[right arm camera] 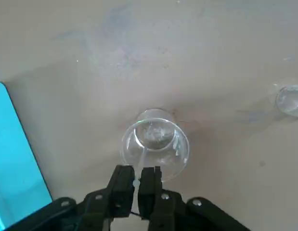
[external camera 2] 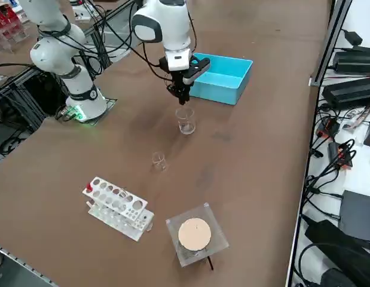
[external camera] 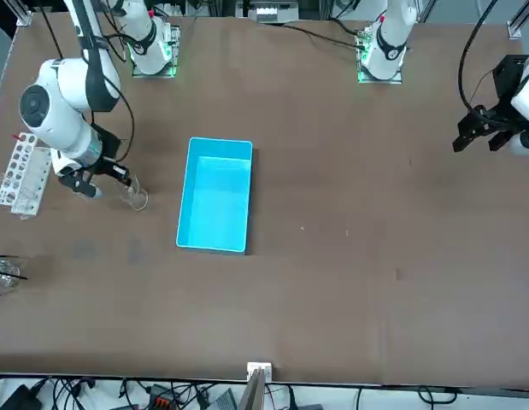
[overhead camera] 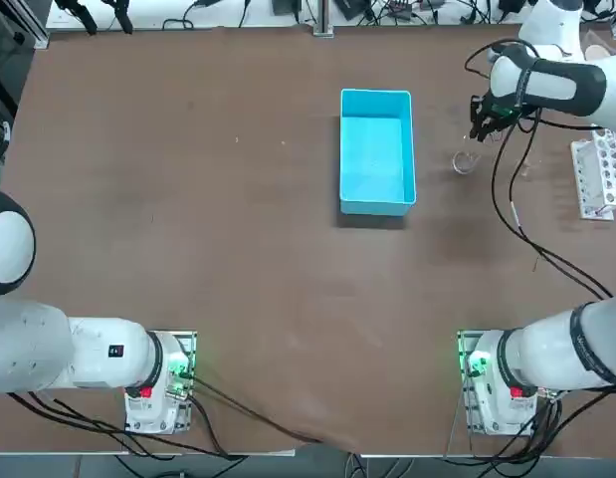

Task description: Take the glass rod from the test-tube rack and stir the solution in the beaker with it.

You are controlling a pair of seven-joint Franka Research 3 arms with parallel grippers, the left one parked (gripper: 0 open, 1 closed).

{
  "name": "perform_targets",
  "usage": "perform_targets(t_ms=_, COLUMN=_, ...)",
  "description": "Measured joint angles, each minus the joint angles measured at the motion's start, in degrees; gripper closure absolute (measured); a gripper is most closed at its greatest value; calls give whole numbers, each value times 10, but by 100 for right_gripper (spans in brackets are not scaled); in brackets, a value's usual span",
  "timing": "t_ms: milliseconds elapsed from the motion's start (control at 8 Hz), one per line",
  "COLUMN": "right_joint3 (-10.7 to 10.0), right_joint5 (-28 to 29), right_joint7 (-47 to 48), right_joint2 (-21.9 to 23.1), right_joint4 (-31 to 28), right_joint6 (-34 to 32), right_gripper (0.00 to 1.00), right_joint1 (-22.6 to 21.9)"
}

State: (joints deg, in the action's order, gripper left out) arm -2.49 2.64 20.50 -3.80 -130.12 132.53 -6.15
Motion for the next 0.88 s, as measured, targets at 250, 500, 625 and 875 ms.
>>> perform_targets(t_ms=250, right_joint3=-1, right_joint5=0, right_joint7=0, right_joint2=-11, right_joint4=0, right_joint6=18, right_gripper=90, right_joint1=0)
perform_targets(t_ms=500, right_joint3=-1, right_joint5=0, right_joint7=20, right_joint2=-20, right_joint4=0, right_joint6=40, right_gripper=90, right_joint1=0)
perform_targets(t_ms=625, right_joint3=-1, right_joint5=0, right_joint7=29, right_joint2=-21, right_joint4=0, right_joint6=52, right_gripper=90, right_joint1=0)
perform_targets(t_ms=875, right_joint3=-4, right_joint5=0, right_joint7=38, right_joint2=-23, right_joint4=0, right_joint6=65, right_gripper=90, right_joint1=0)
